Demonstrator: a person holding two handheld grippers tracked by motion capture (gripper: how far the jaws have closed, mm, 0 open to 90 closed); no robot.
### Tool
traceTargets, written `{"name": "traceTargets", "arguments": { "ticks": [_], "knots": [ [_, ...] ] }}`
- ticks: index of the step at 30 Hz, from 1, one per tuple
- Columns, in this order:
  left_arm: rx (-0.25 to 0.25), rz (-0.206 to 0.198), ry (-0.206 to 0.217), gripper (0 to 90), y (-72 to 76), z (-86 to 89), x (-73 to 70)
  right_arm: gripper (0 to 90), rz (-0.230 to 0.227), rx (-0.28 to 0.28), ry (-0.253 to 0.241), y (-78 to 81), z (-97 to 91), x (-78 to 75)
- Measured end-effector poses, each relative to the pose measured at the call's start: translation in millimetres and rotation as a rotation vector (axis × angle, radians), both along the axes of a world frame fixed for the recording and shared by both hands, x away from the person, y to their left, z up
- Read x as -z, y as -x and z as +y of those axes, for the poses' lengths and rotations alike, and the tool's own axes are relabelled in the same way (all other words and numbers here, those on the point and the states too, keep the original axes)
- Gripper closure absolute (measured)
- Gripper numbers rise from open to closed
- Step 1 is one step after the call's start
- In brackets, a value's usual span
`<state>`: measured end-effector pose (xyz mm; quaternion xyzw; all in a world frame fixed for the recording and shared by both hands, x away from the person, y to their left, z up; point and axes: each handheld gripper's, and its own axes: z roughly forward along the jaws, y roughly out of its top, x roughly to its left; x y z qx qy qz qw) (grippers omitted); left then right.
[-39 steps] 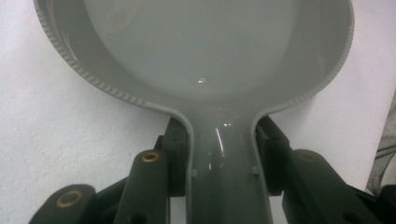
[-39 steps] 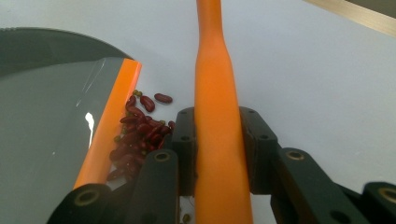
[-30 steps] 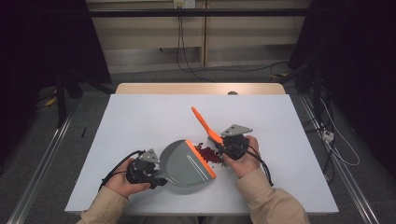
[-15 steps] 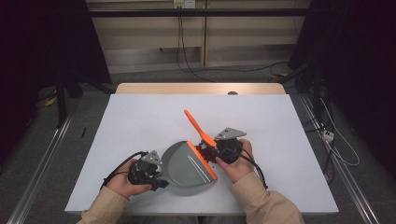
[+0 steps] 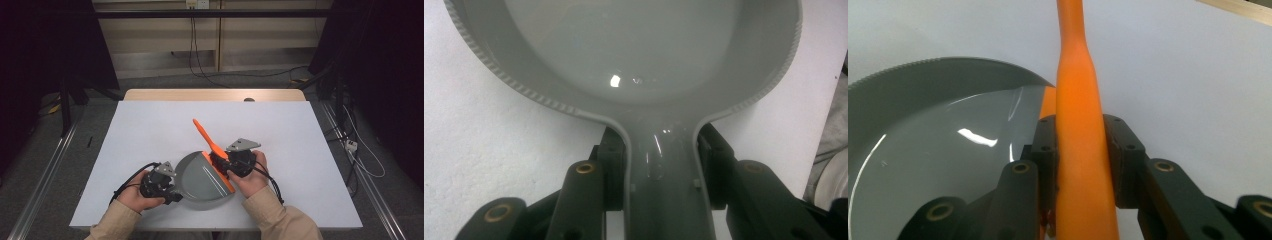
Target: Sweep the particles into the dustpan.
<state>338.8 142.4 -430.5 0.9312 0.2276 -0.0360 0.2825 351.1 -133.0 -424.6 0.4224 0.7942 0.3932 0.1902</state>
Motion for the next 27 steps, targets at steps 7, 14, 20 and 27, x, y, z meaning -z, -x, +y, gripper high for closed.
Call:
{"name": "traceTargets", "arguments": {
  "ticks": [7, 14, 20, 27],
  "knots": [
    [-0.01, 0.005, 0.001, 63.9, 0.1, 0.1, 0.5, 70.8, -0.009, -0.007, -0.008, 4.9, 8.5, 0.2],
    [-0.02, 0.012, 0.003, 63.9, -0.3, 1.5, 2.1, 71.1, -0.024, -0.025, -0.052, 10.1, 19.4, -4.7],
    [-0.063, 0.018, 0.022, 63.8, 0.3, 3.0, 2.7, 71.3, -0.042, -0.042, -0.132, 5.7, 20.8, -15.6],
    [-0.049, 0.02, 0.008, 63.6, -2.2, 7.0, 2.3, 71.4, -0.078, 0.006, -0.115, -16.7, 5.3, -22.1]
  ]
}}
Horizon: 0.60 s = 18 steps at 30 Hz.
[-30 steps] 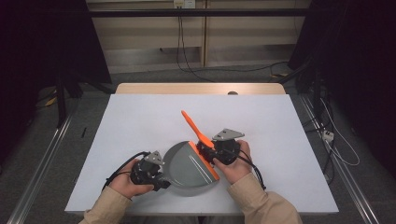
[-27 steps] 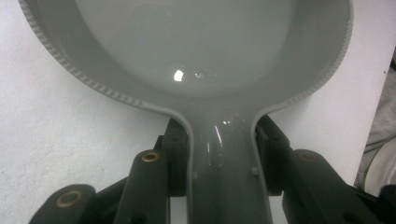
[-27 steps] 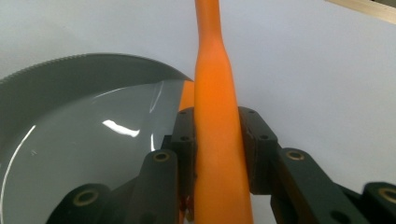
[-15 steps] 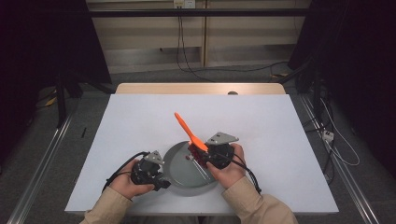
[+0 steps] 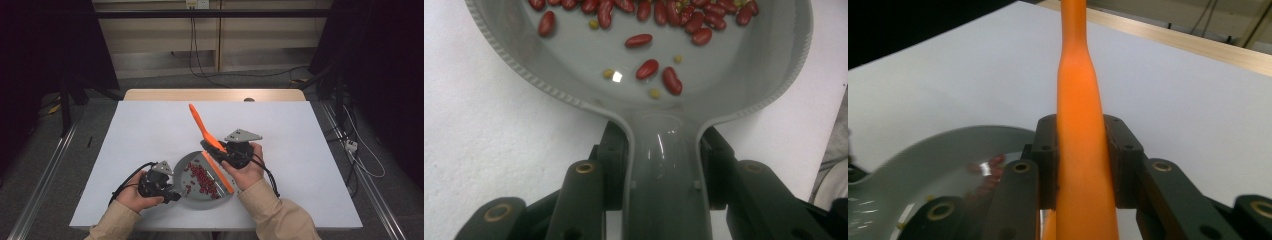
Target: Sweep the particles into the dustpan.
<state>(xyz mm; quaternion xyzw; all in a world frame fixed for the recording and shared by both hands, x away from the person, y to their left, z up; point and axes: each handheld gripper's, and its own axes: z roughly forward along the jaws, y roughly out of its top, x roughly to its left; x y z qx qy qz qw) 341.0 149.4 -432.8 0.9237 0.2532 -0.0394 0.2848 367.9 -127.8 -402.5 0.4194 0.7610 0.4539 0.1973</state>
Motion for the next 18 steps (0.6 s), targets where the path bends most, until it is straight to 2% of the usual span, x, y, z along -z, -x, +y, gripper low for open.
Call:
{"name": "traceTargets", "arguments": {
  "ticks": [4, 5, 8, 11, 14, 15, 16, 18],
  "knots": [
    [-0.015, 0.008, -0.001, 63.6, -1.6, 3.1, -0.3, 71.4, 0.002, 0.032, 0.038, -16.9, -7.3, 7.4],
    [-0.022, 0.009, 0.0, 63.6, -2.1, 3.9, -0.1, 71.4, -0.008, 0.033, 0.048, -22.7, -8.6, 10.6],
    [-0.024, 0.01, -0.003, 63.5, -4.8, 6.9, -0.3, 71.4, 0.0, 0.037, 0.06, -35.3, -7.9, 18.9],
    [-0.026, 0.018, 0.0, 63.5, -7.2, 8.2, 0.1, 71.4, -0.013, 0.022, 0.119, -42.1, -3.1, 26.2],
    [-0.03, 0.026, 0.003, 63.6, -8.2, 8.4, 0.2, 71.4, -0.01, -0.019, 0.132, -40.9, 4.4, 28.4],
    [-0.052, 0.033, 0.022, 63.6, -7.5, 7.5, 0.9, 71.3, -0.012, -0.03, 0.145, -38.8, 6.7, 28.2],
    [-0.027, 0.027, 0.003, 63.6, -9.1, 8.8, 0.3, 71.3, -0.009, -0.051, 0.156, -34.7, 10.2, 27.8],
    [-0.028, 0.027, 0.002, 63.6, -9.2, 8.7, 0.3, 71.4, 0.005, -0.082, 0.15, -27.6, 14.8, 25.4]
  ]
}}
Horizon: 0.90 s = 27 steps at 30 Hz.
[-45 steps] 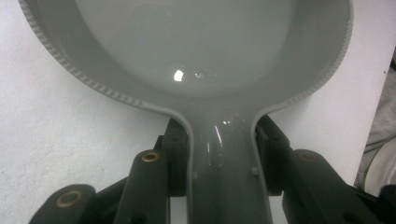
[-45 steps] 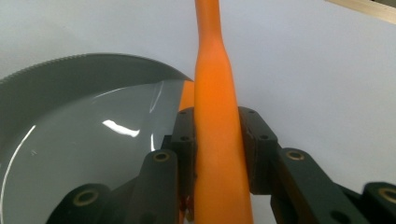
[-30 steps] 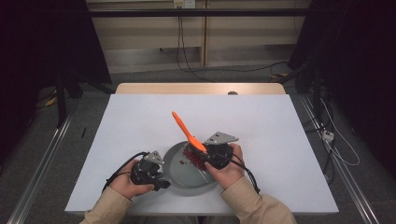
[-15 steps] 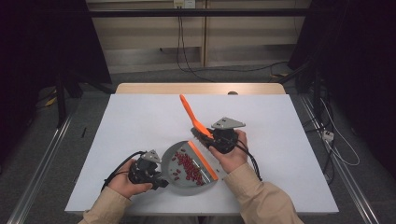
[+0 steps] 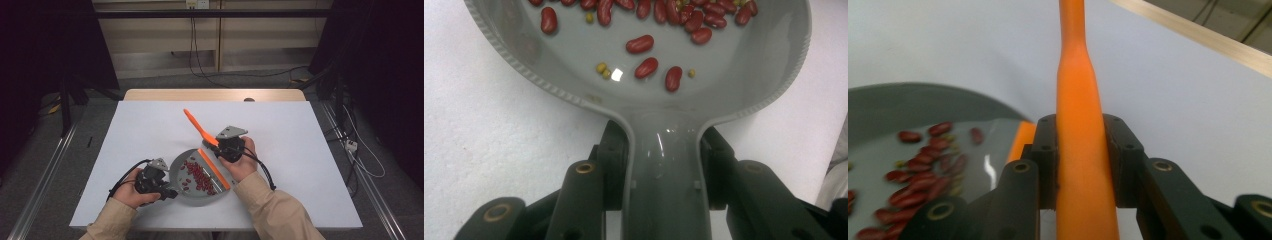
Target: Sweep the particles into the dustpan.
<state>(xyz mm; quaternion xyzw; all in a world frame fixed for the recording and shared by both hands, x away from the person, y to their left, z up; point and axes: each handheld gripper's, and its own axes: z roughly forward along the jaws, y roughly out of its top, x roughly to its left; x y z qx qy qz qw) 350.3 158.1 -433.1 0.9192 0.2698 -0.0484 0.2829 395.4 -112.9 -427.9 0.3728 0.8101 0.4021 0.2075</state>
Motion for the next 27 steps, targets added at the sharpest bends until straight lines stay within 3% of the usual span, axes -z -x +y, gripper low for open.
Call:
{"name": "traceTargets", "arguments": {
  "ticks": [2, 4, 6, 8, 9, 15, 17, 21, 26, 27],
  "knots": [
    [-0.001, 0.0, -0.001, 63.6, 0.1, 0.0, 0.0, 71.4, 0.034, -0.035, -0.047, 7.8, 5.7, -2.6],
    [-0.02, 0.0, 0.012, 63.6, 1.6, -1.0, 0.4, 71.4, 0.014, -0.066, -0.038, 17.9, 13.5, -8.2],
    [-0.018, 0.001, 0.012, 63.6, 1.7, -1.0, 0.4, 71.4, 0.036, -0.095, -0.104, 24.4, 17.2, -13.8],
    [0.01, -0.007, 0.002, 63.7, 0.1, 0.7, 0.2, 71.4, -0.008, -0.114, -0.079, 31.6, 21.0, -22.8],
    [0.01, -0.007, 0.005, 63.7, 0.2, 1.0, 0.4, 71.4, -0.012, -0.112, -0.097, 32.7, 19.2, -25.9],
    [0.03, -0.017, 0.013, 63.9, 8.2, -0.7, -0.1, 71.4, -0.031, -0.011, -0.12, 29.4, -17.9, -33.1],
    [0.057, -0.026, 0.001, 63.8, 10.4, -0.9, -0.8, 71.4, -0.023, 0.032, -0.118, 30.4, -35.6, -29.1],
    [0.056, -0.025, 0.009, 63.7, 14.4, -3.1, -0.6, 71.4, -0.005, 0.091, -0.1, 37.3, -62.2, -18.2],
    [0.082, -0.023, 0.006, 63.7, 18.4, -7.8, -1.2, 71.4, 0.001, 0.139, -0.058, 48.3, -80.3, -6.7],
    [0.117, -0.034, -0.015, 63.7, 17.5, -8.3, -1.9, 71.4, 0.005, 0.14, -0.058, 49.7, -81.7, -5.5]
  ]
}}
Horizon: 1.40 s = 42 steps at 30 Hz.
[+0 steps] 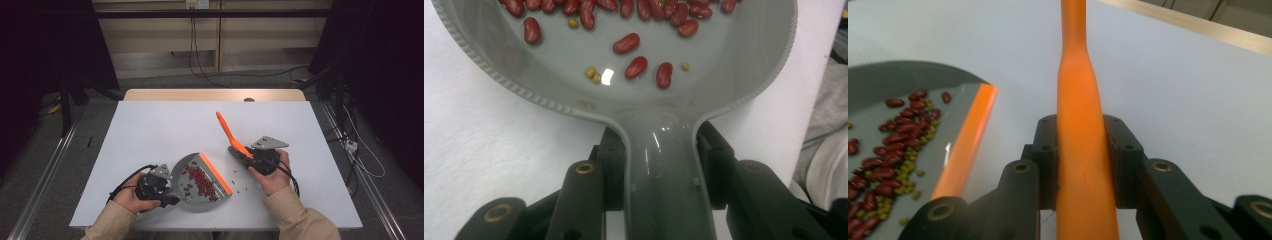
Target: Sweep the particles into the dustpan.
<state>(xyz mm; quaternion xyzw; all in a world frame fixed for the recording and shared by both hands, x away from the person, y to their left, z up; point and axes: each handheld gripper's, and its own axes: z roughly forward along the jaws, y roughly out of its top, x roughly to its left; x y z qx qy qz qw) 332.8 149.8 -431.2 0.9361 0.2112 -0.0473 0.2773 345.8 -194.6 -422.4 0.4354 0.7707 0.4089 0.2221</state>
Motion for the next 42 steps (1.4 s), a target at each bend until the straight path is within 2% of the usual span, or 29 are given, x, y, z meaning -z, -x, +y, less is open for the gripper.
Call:
{"name": "traceTargets", "arguments": {
  "ticks": [1, 4, 8, 15, 17, 20, 23, 25, 26, 27, 28, 29, 30, 32, 34, 35, 36, 37, 38, 41, 42],
  "knots": [
    [-0.023, 0.01, 0.017, 63.7, 2.7, -2.6, 0.7, 71.4, -0.005, 0.006, 0.006, 2.4, -1.8, 2.1],
    [0.007, 0.009, 0.007, 63.7, 4.3, -6.9, 0.0, 71.4, -0.007, 0.008, 0.003, 7.8, -2.5, 5.0],
    [0.019, 0.011, 0.006, 63.7, 7.1, -13.2, 0.1, 71.3, -0.015, -0.002, 0.024, 15.0, 4.3, 5.2],
    [-0.011, 0.018, 0.007, 63.8, 11.1, -21.7, -0.2, 71.0, -0.014, 0.022, 0.024, 27.8, 13.0, 5.3],
    [0.004, 0.008, -0.018, 63.8, 10.8, -23.3, -1.0, 70.9, -0.015, 0.024, 0.026, 31.7, 16.1, 5.8],
    [0.0, 0.01, -0.022, 63.8, 11.1, -26.0, -1.4, 70.8, -0.019, 0.021, 0.022, 37.1, 22.4, 7.0],
    [-0.004, 0.013, -0.019, 63.8, 10.3, -27.5, -1.1, 70.8, -0.014, 0.023, 0.002, 39.6, 27.5, 7.1],
    [-0.038, 0.025, 0.003, 63.8, 11.5, -30.0, 0.1, 70.9, -0.013, 0.023, -0.01, 41.0, 31.4, 7.3],
    [-0.013, 0.016, -0.016, 63.8, 9.8, -29.7, -0.6, 70.9, -0.013, 0.018, -0.012, 41.1, 33.6, 7.2],
    [-0.015, 0.013, -0.017, 63.9, 9.9, -30.0, -0.6, 70.9, -0.011, 0.019, -0.027, 41.3, 35.7, 7.4],
    [-0.041, 0.023, 0.002, 63.8, 11.2, -31.3, 0.1, 70.9, -0.009, 0.018, -0.03, 41.3, 37.0, 7.4],
    [-0.023, 0.018, -0.01, 63.9, 10.2, -30.8, -0.3, 70.9, -0.012, 0.012, -0.028, 41.0, 39.3, 7.4],
    [-0.047, 0.026, 0.004, 63.9, 11.3, -31.4, 0.2, 70.9, -0.01, 0.013, -0.034, 41.4, 41.4, 7.4],
    [-0.05, 0.022, 0.004, 63.9, 11.2, -31.1, 0.4, 70.9, -0.016, 0.007, -0.023, 41.7, 46.2, 6.9],
    [-0.062, 0.028, 0.008, 63.9, 11.3, -31.0, 0.7, 71.0, -0.014, 0.011, -0.063, 40.2, 48.8, 6.6],
    [-0.036, 0.021, -0.01, 63.9, 9.7, -29.9, 0.0, 71.0, -0.019, 0.011, -0.08, 39.6, 50.7, 5.7],
    [-0.047, 0.01, -0.022, 63.9, 10.3, -30.1, -0.5, 71.1, -0.027, 0.006, -0.099, 39.3, 52.7, 4.4],
    [-0.042, 0.021, -0.006, 64.0, 9.6, -29.7, 0.3, 71.3, -0.026, 0.0, -0.117, 39.2, 55.0, 3.0],
    [-0.05, 0.007, -0.022, 63.9, 10.4, -30.1, -0.4, 71.3, -0.025, -0.008, -0.132, 38.6, 57.2, 1.8],
    [-0.048, 0.017, -0.001, 64.0, 8.6, -29.2, 0.6, 71.3, -0.058, -0.019, -0.13, 36.0, 59.0, -3.7],
    [-0.047, 0.019, 0.002, 63.9, 8.0, -28.8, 0.8, 71.3, -0.058, -0.016, -0.149, 33.9, 57.0, -5.3]
  ]
}}
